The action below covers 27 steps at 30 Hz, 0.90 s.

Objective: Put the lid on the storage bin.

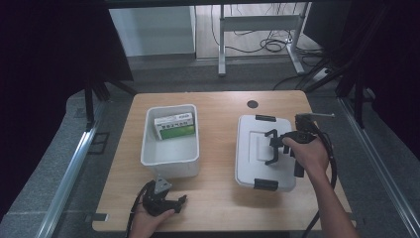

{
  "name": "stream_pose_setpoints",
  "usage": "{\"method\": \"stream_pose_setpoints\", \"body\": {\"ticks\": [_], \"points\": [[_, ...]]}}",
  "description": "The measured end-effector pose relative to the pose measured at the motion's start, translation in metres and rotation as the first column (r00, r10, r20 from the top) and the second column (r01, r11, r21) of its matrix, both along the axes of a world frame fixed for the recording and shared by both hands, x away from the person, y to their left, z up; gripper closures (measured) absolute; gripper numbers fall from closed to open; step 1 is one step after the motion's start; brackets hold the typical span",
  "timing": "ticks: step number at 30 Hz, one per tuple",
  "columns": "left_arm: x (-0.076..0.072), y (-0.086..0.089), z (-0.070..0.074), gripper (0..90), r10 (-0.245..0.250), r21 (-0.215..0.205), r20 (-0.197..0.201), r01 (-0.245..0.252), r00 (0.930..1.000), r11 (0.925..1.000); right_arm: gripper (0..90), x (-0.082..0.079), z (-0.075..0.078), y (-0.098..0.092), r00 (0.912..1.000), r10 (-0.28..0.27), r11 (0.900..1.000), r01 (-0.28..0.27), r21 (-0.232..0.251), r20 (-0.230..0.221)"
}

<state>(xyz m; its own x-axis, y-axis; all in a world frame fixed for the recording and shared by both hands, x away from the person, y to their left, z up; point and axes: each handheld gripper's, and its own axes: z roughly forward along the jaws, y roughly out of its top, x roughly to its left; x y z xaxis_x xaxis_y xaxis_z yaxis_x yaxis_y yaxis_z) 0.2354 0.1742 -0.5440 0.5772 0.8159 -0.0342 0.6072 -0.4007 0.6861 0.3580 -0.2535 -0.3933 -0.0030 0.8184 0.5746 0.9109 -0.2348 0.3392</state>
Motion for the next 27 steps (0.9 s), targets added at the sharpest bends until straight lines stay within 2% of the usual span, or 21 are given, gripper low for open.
{"method": "stream_pose_setpoints", "body": {"ticks": [15, 27], "points": [[0.0, 0.0, 0.0, 12.4, -0.001, 0.001, -0.001, 0.001, 1.0, 1.0, 83.8, 0.0, 0.019, 0.024, 0.9976, 0.055, 0.998, -0.055, 0.0, 0.04], [0.0, 0.0, 0.0, 12.4, -0.004, 0.004, -0.002, 0.004, 1.0, 1.0, 83.7, 0.0, 0.035, 0.046, 0.9917, 0.115, 0.993, -0.115, 0.0, 0.058]]}}
